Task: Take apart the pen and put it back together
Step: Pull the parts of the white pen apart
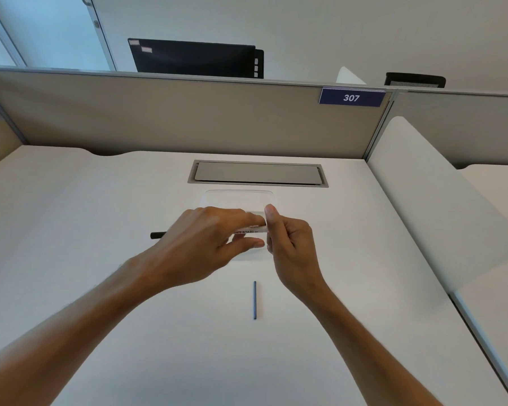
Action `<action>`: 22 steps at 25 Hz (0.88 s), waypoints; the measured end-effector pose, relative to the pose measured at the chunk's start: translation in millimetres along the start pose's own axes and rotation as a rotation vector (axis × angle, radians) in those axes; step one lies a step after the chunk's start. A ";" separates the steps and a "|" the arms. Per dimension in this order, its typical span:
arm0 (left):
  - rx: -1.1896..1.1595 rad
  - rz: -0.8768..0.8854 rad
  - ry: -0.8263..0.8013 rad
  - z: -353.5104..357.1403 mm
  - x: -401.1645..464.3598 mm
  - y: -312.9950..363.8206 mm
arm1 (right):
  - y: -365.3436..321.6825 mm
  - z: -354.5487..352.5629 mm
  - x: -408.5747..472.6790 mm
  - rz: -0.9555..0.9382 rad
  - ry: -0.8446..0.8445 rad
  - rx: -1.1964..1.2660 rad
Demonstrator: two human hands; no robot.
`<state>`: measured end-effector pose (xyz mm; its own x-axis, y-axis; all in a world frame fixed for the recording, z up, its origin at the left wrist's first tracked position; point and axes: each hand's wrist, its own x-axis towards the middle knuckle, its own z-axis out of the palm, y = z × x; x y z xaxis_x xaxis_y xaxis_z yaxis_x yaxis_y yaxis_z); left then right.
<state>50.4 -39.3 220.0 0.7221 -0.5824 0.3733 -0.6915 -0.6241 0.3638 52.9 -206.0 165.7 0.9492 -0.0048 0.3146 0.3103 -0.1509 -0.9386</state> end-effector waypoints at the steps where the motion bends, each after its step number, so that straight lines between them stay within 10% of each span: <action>1: -0.038 0.012 -0.011 -0.5 1.9 2.0 | -0.8 0.8 -0.9 -0.016 -0.008 0.007; 13: -0.402 0.008 -0.332 -30.2 12.7 -3.8 | -10.0 -17.6 2.1 -0.594 -0.110 -0.367; 22: -0.163 -0.034 -0.150 -25.0 5.4 -13.9 | -3.3 -21.9 -1.0 -0.130 -0.039 -0.059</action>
<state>63.4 -20.7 238.3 0.7317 -0.6411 0.2314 -0.6519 -0.5593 0.5121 49.8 -227.2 171.6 0.9029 0.0567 0.4262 0.4283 -0.2059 -0.8799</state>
